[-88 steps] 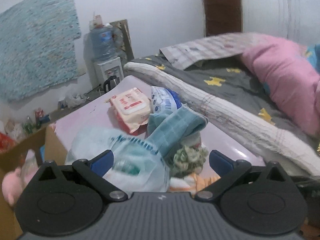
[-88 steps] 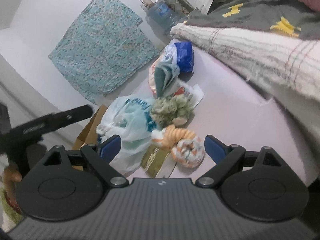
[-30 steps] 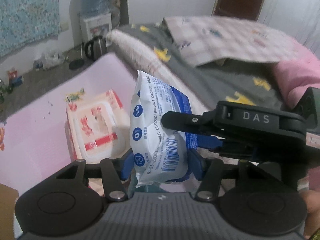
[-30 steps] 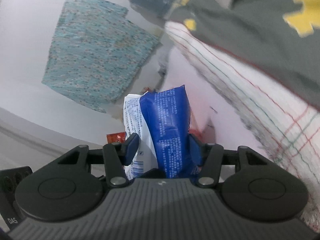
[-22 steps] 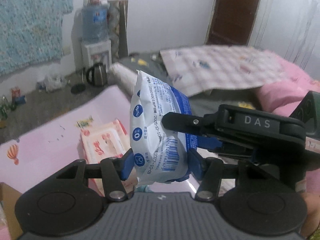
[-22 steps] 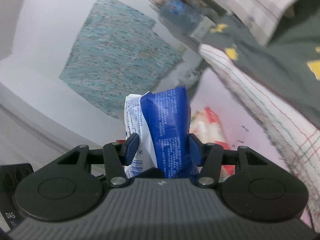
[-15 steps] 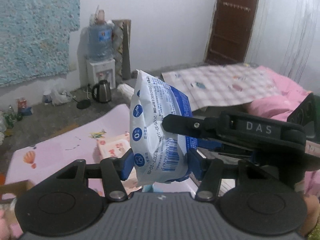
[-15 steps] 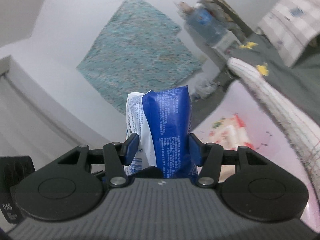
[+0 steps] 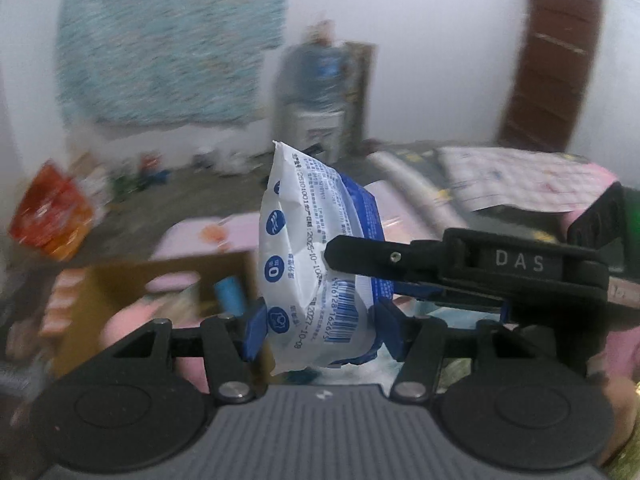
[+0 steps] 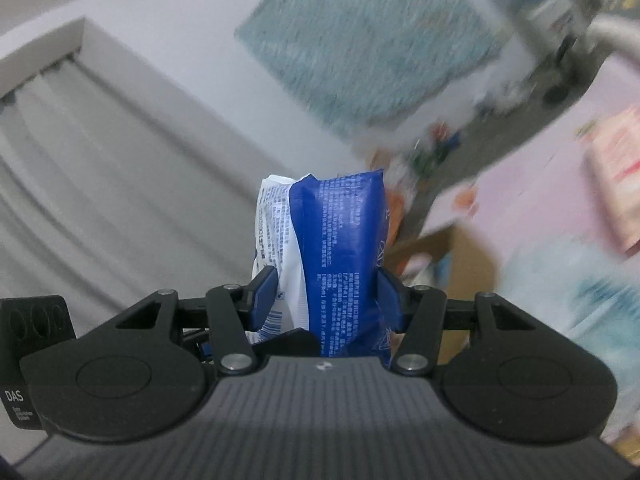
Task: Organize soft objects
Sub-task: 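Carry the wipes packet with both grippers and lower it into the cardboard box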
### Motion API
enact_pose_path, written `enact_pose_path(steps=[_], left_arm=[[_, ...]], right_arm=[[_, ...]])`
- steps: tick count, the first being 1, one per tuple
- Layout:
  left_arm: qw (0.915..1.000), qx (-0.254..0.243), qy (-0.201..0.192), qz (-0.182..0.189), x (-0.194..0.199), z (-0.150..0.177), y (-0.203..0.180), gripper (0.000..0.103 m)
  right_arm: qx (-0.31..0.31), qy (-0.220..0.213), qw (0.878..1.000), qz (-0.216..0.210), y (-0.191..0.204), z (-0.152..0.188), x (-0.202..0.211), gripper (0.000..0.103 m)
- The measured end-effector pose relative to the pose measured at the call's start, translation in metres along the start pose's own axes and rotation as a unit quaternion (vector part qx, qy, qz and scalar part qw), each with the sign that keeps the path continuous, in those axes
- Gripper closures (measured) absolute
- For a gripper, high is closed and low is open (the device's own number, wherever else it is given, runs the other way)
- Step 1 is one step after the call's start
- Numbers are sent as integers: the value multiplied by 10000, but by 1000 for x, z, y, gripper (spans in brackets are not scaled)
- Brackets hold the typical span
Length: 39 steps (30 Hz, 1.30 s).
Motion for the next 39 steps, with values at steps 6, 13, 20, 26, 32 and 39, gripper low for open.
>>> enact_pose_path(steps=[6, 13, 20, 26, 32, 39], left_arm=[[9947, 842, 527, -276, -3, 44, 95, 45], [9830, 1372, 1172, -346, -47, 84, 171, 45], [9745, 1543, 1578, -401, -87, 107, 204, 45], [9719, 1417, 1776, -618, -106, 116, 210, 40], [9774, 1112, 1663, -681, -101, 115, 209, 35], [9796, 1026, 1561, -740, -89, 114, 212, 33]], right_arm=[[-129, 1029, 9946, 96, 37, 61, -90, 50], [-856, 1908, 9765, 521, 19, 114, -169, 50], [-1491, 2198, 9594, 946, -14, 140, -207, 50], [-1874, 2302, 9477, 1168, -35, 149, -224, 49], [-2139, 2372, 9386, 1307, -45, 164, -233, 49], [-2385, 2396, 9335, 1191, -42, 169, -242, 49]])
Point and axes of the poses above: each gripper's, at about its wrist camera, not at the fingertips, and x roughly against the way its jaws point, y to its left, z to its underside, the point moved 3 cm from there along -x, roughly the way its jaws point, and after that the axes turned 1 degree about y, right-handed, at the moved point
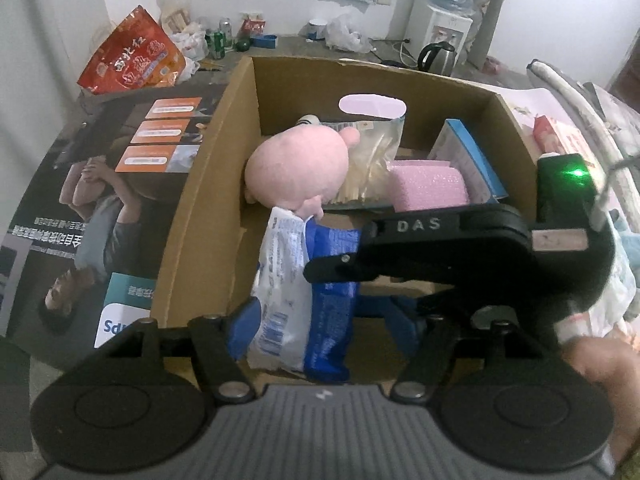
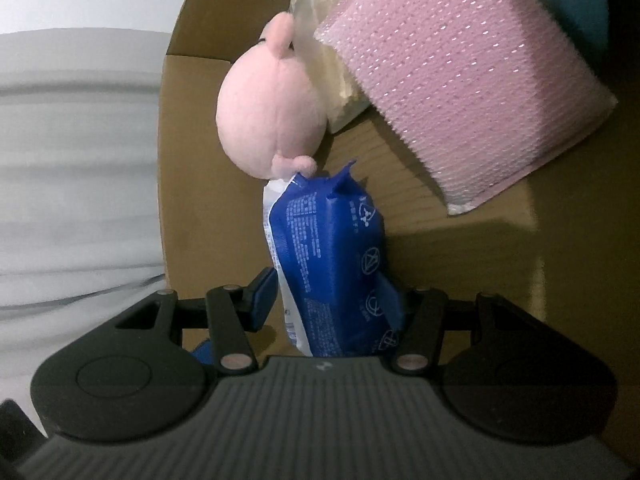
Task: Organize soft objects
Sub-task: 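Carry the wipes packet with both grippers and lower it into the cardboard box, then open both grippers to release the packet and lift them out of the box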
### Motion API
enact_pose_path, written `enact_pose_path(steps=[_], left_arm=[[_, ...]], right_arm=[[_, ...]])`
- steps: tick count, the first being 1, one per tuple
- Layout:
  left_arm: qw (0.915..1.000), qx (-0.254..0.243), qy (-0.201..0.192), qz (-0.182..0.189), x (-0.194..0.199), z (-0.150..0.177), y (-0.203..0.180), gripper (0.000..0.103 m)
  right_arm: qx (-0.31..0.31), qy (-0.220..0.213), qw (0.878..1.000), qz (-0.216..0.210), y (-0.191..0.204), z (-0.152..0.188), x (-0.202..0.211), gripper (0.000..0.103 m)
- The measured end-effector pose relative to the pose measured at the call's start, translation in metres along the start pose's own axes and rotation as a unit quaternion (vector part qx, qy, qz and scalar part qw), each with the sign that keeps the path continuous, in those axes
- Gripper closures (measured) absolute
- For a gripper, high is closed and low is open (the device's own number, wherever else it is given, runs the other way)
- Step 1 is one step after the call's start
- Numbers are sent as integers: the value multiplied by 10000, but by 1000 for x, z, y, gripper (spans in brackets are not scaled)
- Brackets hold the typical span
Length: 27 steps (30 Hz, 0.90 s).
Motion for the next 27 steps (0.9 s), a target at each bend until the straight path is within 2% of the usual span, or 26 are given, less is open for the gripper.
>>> enact_pose_path(steps=[6, 11, 14, 20, 27], left_arm=[[10000, -11, 13, -11, 5, 6, 2, 33], [10000, 34, 12, -33, 11, 10, 4, 32], [10000, 8, -47, -44, 18, 13, 3, 29], [9994, -65, -335, 105, 46, 19, -5, 24], [9943, -436, -851, 472, 87, 39, -42, 15]], right_arm=[[87, 177, 9997, -153, 5, -6, -27, 44], [135, 146, 9996, -205, 7, -8, -31, 42], [219, 16, 9994, -283, 11, -11, -20, 41], [820, -491, 9941, -518, 39, -3, 41, 40], [1567, -1120, 9737, -1213, 33, 32, 155, 35]])
Point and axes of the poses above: each gripper's, at about its wrist camera, not at the fingertips, and x roughly against the way its jaws point, y to its left, z to its underside, the point moved 3 cm from there along -x, roughly the way its jaws point, and after that the axes turned 1 degree about y, right-handed, at the moved point
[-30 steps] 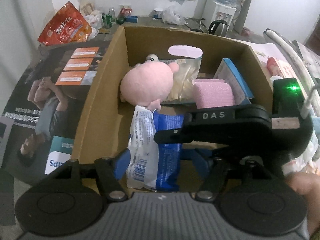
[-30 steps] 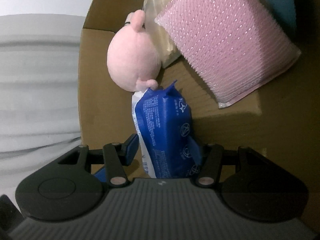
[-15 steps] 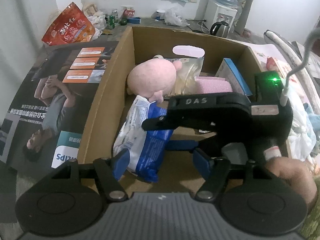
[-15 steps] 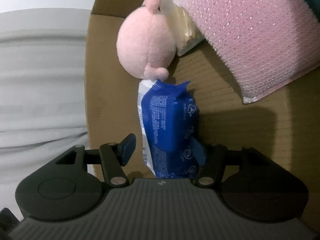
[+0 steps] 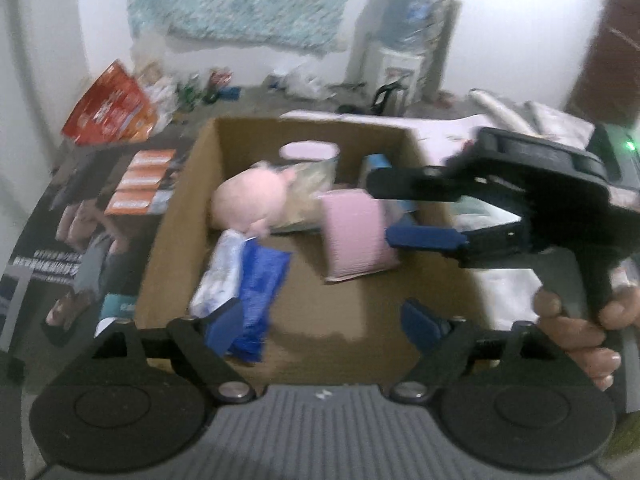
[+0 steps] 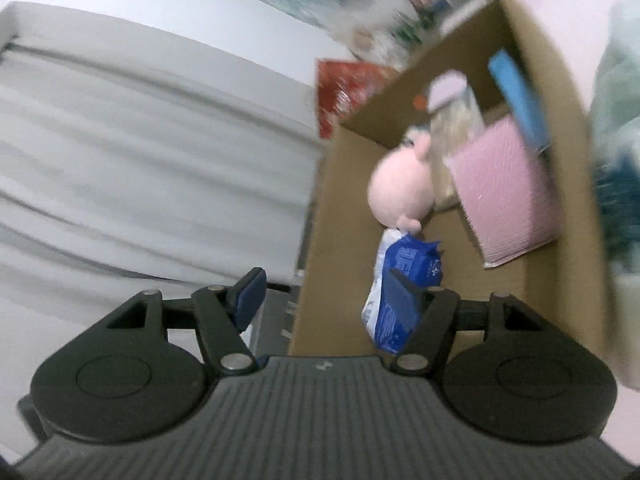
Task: Organize soft objects
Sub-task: 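Open both grippers to release the packet and lift them out of the box, then reach the right gripper to the light-blue towel and grasp its edge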
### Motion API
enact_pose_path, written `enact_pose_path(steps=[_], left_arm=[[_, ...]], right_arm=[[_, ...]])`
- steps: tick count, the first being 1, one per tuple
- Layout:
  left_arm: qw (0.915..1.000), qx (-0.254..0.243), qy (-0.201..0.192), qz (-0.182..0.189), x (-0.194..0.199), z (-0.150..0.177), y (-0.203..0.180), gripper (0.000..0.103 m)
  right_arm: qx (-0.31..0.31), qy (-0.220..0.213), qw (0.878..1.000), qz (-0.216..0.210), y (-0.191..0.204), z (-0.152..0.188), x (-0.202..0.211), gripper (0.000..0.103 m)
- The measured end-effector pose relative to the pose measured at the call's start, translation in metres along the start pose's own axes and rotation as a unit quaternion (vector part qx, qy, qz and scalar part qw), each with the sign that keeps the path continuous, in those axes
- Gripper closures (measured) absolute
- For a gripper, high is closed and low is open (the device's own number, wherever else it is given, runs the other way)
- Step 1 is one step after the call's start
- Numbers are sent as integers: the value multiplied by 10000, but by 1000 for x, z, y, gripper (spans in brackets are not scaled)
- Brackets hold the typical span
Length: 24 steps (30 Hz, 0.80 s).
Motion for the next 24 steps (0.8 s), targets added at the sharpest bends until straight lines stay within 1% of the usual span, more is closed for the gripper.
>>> enact_pose_path(steps=[1, 4, 5, 8, 11, 12, 15, 16, 17, 20, 24], left_arm=[[9999, -65, -91, 76, 6, 2, -9, 13], [9983, -301, -396, 296, 23, 10, -37, 10], [9975, -374, -491, 356, 28, 14, -47, 10], [9940, -577, -746, 560, 40, 25, -79, 9], [9898, -699, -1010, 724, 49, 36, -113, 8], [9883, -766, -1071, 773, 51, 40, -123, 7], [9830, -1045, -1181, 941, 52, 53, -157, 6], [9814, -1151, -1189, 975, 50, 57, -168, 6], [9798, -1256, -1189, 1004, 47, 62, -180, 6], [9769, -1418, -1144, 1120, 34, 74, -211, 6], [9745, -1548, -1042, 1248, 11, 86, -247, 6]], right_arm=[[59, -75, 9999, -43, 4, 6, 14, 35], [237, -372, 9989, -144, -6, 19, 75, 33], [269, -462, 9985, -135, -10, 24, 89, 32], [341, -845, 9958, -56, -29, 38, 151, 30], [419, -1232, 9913, 181, -50, 53, 206, 27], [452, -1417, 9883, 350, -58, 59, 229, 26], [432, -1726, 9808, 805, -84, 75, 278, 25], [404, -1765, 9793, 905, -93, 81, 282, 24], [350, -1810, 9774, 1036, -103, 86, 295, 24], [185, -1897, 9734, 1274, -128, 99, 317, 24], [-12, -2045, 9682, 1441, -153, 102, 327, 24]])
Point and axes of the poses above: each gripper's, at about its wrist camera, not at the fingertips, and x roughly against the way its jaws point, y to its left, z to its underside, the point moved 3 cm from there along -x, roughly the way its jaws point, and after that the axes turned 1 degree about y, right-handed, at the moved point
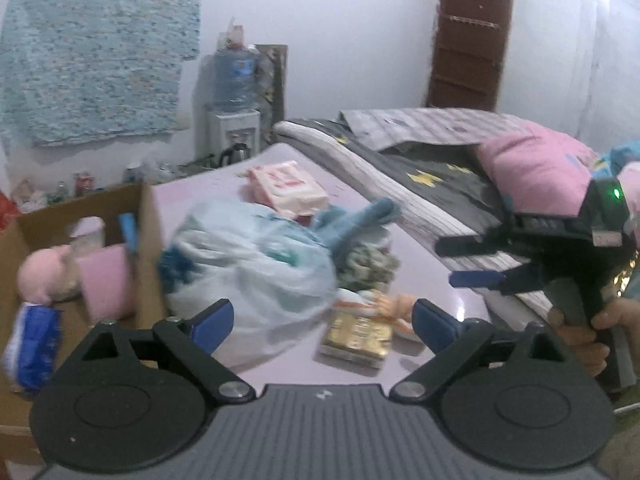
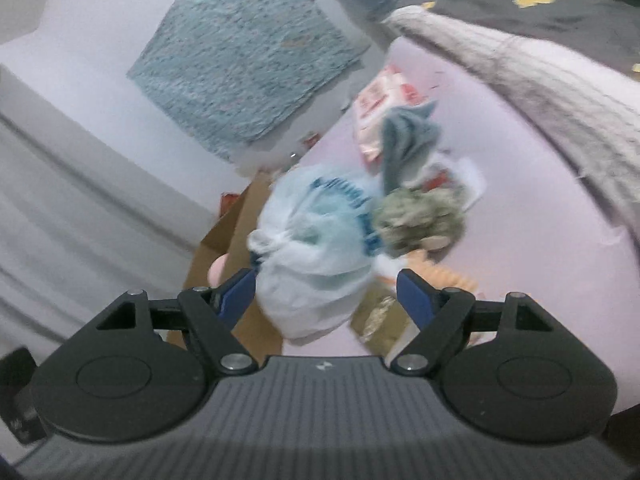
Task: Organize soft objects
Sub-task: 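Reach the right gripper to the light-blue towel and grasp its edge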
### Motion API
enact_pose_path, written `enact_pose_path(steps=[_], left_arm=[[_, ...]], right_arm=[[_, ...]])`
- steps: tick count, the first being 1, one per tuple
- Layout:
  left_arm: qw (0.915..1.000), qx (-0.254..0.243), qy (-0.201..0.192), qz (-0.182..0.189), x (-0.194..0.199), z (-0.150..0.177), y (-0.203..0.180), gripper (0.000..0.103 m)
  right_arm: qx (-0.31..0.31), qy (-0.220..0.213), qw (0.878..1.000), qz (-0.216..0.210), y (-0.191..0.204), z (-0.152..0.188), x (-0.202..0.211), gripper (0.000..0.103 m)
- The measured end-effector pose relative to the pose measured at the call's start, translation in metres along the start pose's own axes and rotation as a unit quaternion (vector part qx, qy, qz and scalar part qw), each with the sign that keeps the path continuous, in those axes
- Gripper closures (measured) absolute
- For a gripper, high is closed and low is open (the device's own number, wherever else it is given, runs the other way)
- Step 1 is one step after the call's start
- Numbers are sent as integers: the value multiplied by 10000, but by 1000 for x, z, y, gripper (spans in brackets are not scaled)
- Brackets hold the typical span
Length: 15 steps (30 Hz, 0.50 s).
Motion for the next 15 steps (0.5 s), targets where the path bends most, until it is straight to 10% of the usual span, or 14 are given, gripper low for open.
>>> enact_pose_path(steps=[15], left_arm=[[9998, 115, 164, -4, -69, 34, -35, 11]], right_arm=[[644, -265, 9919, 1058, -41, -90, -144, 36]])
Point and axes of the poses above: each gripper's, at about its wrist camera, not at the fingertips, and x roughly against the way its jaws point, y to its left, z to its underside, the point moved 3 cm from there along -x, roughly the way its jaws point, and after that the axes turned 1 degree about y, right-handed, at the moved point
